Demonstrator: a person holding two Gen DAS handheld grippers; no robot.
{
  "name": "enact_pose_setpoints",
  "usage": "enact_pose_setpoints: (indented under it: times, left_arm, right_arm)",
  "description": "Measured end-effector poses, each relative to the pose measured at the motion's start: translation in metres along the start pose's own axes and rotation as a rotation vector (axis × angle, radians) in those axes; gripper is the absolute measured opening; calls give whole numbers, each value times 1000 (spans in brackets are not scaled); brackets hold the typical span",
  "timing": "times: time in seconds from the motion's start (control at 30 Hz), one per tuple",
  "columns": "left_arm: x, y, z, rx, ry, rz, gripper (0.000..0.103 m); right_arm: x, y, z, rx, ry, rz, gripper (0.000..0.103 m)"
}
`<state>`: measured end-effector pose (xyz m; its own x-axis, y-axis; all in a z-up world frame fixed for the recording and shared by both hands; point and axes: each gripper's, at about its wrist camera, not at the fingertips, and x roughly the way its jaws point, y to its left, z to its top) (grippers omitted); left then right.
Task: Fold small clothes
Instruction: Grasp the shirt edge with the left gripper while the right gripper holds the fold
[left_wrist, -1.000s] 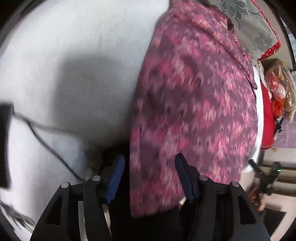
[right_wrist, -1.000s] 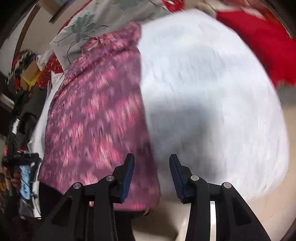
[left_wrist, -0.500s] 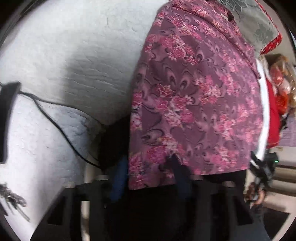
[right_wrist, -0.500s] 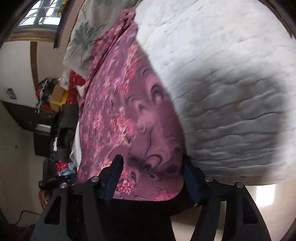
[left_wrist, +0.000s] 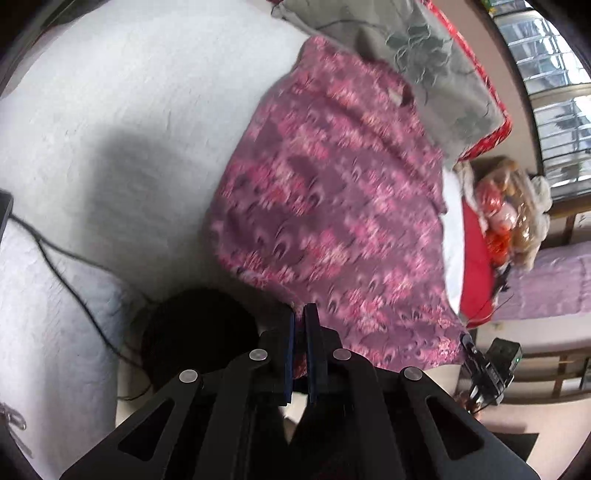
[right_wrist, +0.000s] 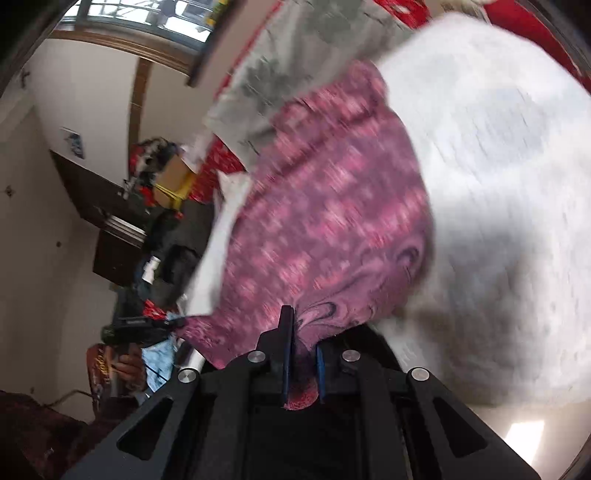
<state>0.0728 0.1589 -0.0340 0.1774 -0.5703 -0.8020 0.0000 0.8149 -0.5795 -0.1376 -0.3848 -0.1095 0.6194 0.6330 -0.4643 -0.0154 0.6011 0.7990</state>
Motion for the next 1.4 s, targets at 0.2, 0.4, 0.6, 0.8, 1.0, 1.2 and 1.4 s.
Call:
enact_pose_setpoints:
  times: [0.2, 0.4, 0.6, 0.8, 1.0, 1.2, 1.4]
  left_arm:
    - [-6, 4, 25, -32, -66, -59, 4]
    - [-4, -2, 57, -51, -145, -79, 4]
    - [7, -10, 102, -76, -219, -92, 4]
    - [36, -21, 161, -102, -271, -82, 4]
    - [72, -39, 227, -114, -300, -69, 4]
    - [106, -58, 299, -142, -336, -55, 4]
    - [156, -53, 352, -202, -253, -27, 4]
  right_arm:
    - [4, 25, 35, -16, -76, 28, 10]
    - [16, 30, 78, 1, -138, 19, 10]
    - [35, 26, 124, 32, -183, 2, 10]
    - [60, 11, 167, 88, -208, -7, 10]
    - [89, -6, 212, 153, -249, 5, 10]
    - [116, -29, 263, 232, -296, -3, 10]
    - [161, -70, 295, 404, -203, -82, 15]
